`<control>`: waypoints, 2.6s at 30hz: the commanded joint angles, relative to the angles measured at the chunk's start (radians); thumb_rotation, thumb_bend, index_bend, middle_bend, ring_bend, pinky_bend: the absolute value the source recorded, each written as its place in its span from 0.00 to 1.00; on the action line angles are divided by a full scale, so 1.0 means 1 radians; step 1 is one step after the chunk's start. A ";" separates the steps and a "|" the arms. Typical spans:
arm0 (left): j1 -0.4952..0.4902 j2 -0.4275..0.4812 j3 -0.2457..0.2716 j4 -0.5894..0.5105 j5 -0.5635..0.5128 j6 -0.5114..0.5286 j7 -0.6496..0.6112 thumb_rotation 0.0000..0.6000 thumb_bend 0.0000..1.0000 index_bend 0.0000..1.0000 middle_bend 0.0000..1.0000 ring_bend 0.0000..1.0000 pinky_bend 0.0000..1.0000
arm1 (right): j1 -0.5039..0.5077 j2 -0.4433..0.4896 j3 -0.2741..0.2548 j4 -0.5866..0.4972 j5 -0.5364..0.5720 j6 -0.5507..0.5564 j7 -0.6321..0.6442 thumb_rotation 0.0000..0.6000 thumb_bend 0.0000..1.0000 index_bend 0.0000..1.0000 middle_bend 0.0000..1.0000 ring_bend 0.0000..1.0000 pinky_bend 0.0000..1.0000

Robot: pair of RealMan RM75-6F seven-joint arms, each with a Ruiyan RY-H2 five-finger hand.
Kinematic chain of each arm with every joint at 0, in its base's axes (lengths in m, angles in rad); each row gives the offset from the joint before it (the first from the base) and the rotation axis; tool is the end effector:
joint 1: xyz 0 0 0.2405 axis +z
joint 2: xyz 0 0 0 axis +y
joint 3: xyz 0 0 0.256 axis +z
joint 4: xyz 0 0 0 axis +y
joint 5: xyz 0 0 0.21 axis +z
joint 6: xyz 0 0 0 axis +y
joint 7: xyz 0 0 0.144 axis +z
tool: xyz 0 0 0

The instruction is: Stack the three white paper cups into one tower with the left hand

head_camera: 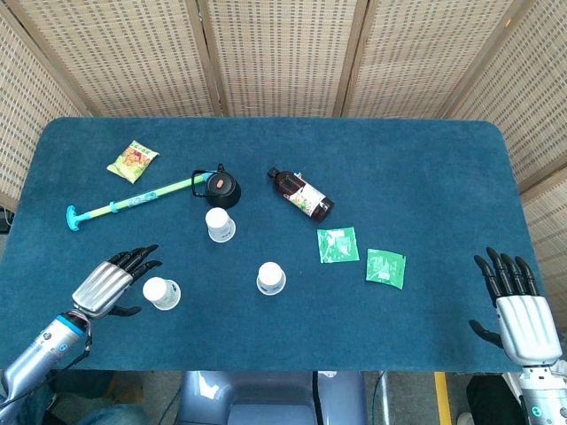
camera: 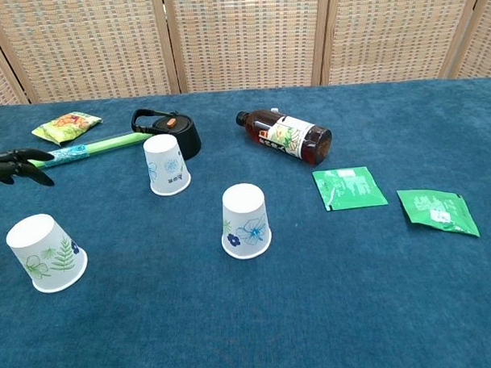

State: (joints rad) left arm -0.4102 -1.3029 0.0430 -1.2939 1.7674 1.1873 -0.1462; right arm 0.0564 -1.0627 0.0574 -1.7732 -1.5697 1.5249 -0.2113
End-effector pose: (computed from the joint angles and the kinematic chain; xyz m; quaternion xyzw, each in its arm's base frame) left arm -0.2849 0.2544 0.0639 -0.7899 -0.3189 -0.3527 0.3873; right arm -0.2756 -0.1716 0.1660 0.6211 -0.3329 0.3778 0.6005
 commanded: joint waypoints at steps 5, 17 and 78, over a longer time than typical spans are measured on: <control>-0.046 -0.022 0.003 -0.006 -0.008 -0.047 0.065 1.00 0.06 0.35 0.18 0.23 0.31 | 0.002 0.000 0.000 0.001 0.003 -0.004 0.004 1.00 0.00 0.00 0.00 0.00 0.00; -0.066 -0.061 -0.004 0.013 -0.047 -0.059 0.086 1.00 0.26 0.54 0.34 0.37 0.43 | 0.002 0.007 0.001 0.001 0.004 0.000 0.022 1.00 0.00 0.00 0.00 0.00 0.00; -0.756 -0.102 -0.224 -0.393 -0.909 -0.444 0.694 1.00 0.27 0.53 0.35 0.38 0.30 | 0.030 -0.004 0.064 0.048 0.156 -0.038 0.044 1.00 0.00 0.00 0.00 0.00 0.00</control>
State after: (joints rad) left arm -1.1651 -1.4081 -0.1833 -1.6840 0.8577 0.7416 0.5478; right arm 0.0867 -1.0669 0.1219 -1.7253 -1.4136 1.4868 -0.1677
